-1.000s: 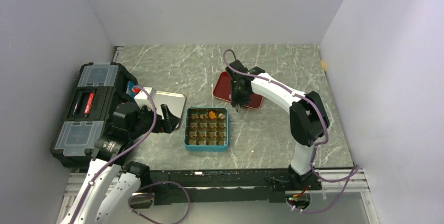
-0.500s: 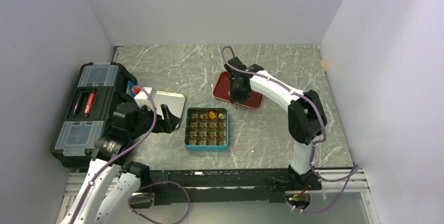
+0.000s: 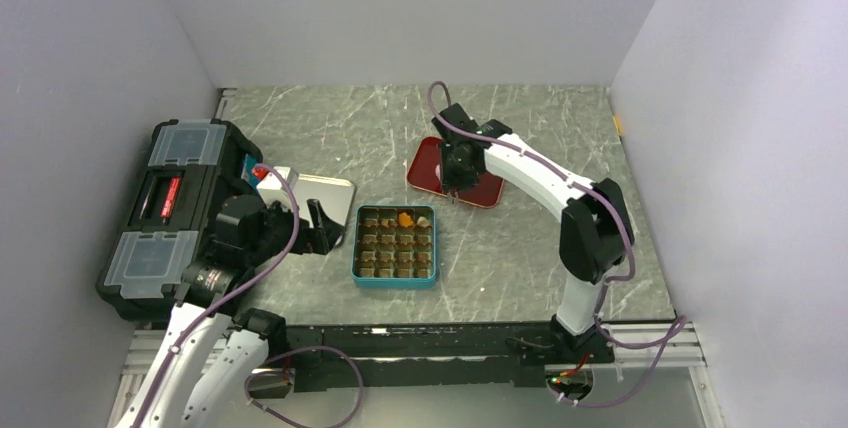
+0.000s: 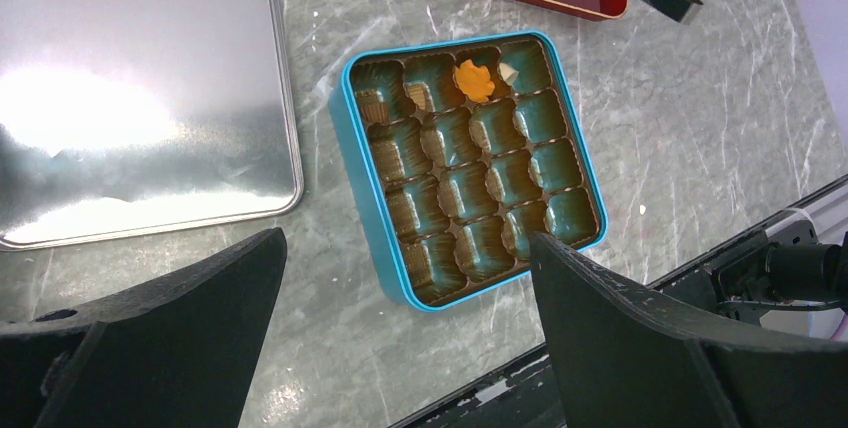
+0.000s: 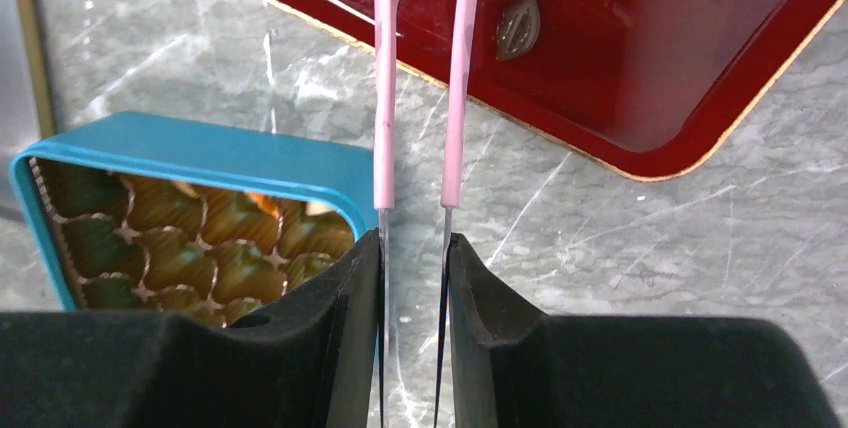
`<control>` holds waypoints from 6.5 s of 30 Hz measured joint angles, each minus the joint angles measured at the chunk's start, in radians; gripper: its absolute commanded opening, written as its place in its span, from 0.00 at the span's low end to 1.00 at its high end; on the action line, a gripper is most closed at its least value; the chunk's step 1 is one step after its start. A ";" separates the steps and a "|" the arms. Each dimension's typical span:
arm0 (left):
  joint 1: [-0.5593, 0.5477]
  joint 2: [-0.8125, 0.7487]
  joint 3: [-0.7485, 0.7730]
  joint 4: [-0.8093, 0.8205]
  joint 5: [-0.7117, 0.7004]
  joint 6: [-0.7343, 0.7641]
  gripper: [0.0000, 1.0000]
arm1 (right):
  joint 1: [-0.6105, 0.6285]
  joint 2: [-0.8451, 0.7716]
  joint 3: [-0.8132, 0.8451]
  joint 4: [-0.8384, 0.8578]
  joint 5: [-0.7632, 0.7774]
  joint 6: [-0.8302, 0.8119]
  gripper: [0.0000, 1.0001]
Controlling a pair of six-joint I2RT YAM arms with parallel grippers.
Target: Pack the cookies
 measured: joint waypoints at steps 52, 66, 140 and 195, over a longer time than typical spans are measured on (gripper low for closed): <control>0.000 -0.027 0.000 -0.001 -0.062 -0.003 0.99 | 0.444 -0.309 -0.230 0.165 -0.161 -0.084 0.01; 0.000 -0.027 0.000 -0.001 -0.061 -0.003 0.99 | 0.458 -0.211 -0.196 0.166 -0.134 -0.081 0.02; 0.000 -0.026 0.000 -0.001 -0.052 -0.003 0.99 | 0.460 -0.121 -0.125 0.161 -0.081 -0.080 0.35; 0.000 -0.026 0.000 -0.001 -0.037 -0.003 0.99 | -0.040 -0.395 -0.390 0.008 0.392 0.059 0.32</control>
